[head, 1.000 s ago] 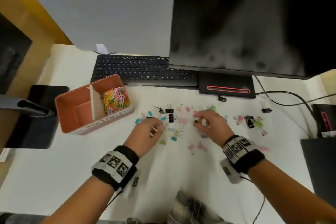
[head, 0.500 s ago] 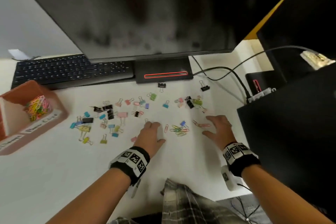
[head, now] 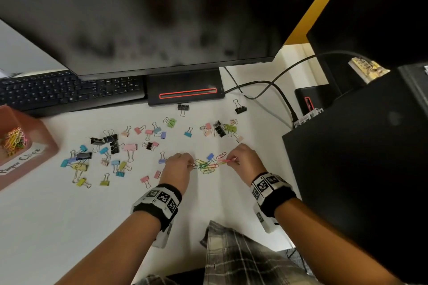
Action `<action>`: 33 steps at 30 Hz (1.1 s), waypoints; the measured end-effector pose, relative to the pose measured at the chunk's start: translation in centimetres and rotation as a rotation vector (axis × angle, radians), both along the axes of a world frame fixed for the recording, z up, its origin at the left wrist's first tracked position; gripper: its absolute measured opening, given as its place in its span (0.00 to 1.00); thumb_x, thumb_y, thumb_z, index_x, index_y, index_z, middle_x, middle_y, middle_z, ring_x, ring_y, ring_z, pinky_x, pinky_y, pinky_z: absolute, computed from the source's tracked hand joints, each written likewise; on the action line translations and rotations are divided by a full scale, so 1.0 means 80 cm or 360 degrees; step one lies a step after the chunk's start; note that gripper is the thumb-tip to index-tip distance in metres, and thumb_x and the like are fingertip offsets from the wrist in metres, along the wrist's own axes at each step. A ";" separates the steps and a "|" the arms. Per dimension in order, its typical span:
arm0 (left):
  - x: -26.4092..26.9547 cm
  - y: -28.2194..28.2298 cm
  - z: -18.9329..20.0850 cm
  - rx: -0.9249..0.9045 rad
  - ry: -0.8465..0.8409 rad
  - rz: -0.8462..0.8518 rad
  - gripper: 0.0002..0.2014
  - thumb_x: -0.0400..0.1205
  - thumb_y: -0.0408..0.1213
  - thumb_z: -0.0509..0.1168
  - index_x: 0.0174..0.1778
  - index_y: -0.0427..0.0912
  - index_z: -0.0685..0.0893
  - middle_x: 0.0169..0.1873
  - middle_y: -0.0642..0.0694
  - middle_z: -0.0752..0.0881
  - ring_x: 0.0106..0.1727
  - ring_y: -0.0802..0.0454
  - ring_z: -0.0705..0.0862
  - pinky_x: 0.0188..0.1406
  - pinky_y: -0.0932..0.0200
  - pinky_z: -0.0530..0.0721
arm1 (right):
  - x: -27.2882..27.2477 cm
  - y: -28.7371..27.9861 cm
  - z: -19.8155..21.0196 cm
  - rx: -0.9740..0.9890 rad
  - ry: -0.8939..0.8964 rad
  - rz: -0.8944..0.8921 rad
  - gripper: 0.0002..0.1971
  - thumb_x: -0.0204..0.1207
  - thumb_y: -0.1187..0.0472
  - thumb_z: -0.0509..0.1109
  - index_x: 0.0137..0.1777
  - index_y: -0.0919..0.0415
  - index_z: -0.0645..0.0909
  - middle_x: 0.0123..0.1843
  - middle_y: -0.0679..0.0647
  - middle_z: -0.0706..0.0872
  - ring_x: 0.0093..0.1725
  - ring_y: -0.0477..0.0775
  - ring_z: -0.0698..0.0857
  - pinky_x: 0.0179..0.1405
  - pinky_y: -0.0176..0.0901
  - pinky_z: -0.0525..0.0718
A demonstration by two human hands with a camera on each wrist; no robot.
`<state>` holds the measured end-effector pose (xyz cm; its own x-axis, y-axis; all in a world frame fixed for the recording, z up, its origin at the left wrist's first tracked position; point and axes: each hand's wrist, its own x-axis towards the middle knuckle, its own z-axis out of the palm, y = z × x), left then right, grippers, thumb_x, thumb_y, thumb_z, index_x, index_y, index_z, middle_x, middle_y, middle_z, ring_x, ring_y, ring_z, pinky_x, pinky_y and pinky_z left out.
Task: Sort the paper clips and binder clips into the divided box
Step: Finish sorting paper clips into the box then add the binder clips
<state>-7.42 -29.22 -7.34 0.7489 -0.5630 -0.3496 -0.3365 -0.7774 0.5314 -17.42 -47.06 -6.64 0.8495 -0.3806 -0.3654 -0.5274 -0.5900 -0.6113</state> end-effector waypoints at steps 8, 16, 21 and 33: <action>0.011 0.007 0.005 -0.0043 0.0106 -0.0176 0.04 0.79 0.29 0.63 0.43 0.39 0.83 0.39 0.48 0.77 0.45 0.51 0.76 0.44 0.69 0.72 | -0.004 -0.005 0.001 -0.0016 0.0105 0.0121 0.08 0.74 0.64 0.71 0.51 0.64 0.85 0.49 0.61 0.86 0.47 0.58 0.84 0.53 0.49 0.83; -0.016 -0.007 0.000 -0.0197 -0.0127 -0.0381 0.05 0.70 0.37 0.75 0.32 0.46 0.85 0.57 0.46 0.79 0.57 0.48 0.76 0.54 0.51 0.76 | 0.020 -0.010 0.010 0.0000 -0.0116 0.0222 0.08 0.70 0.63 0.75 0.43 0.69 0.85 0.54 0.56 0.81 0.38 0.48 0.76 0.45 0.34 0.74; -0.010 -0.009 -0.010 -0.0181 -0.0184 -0.0396 0.08 0.69 0.28 0.73 0.30 0.40 0.80 0.38 0.44 0.82 0.38 0.45 0.79 0.37 0.56 0.74 | 0.035 0.005 0.011 -0.0165 -0.0015 0.0428 0.10 0.75 0.60 0.70 0.43 0.68 0.85 0.47 0.62 0.85 0.48 0.59 0.82 0.48 0.48 0.81; 0.012 0.006 -0.014 -0.0184 -0.0057 -0.0213 0.04 0.76 0.27 0.68 0.45 0.33 0.85 0.41 0.38 0.80 0.43 0.42 0.79 0.45 0.60 0.72 | 0.014 0.017 0.013 -0.0066 0.0126 0.0183 0.07 0.75 0.63 0.69 0.51 0.62 0.83 0.47 0.59 0.88 0.46 0.58 0.85 0.48 0.45 0.82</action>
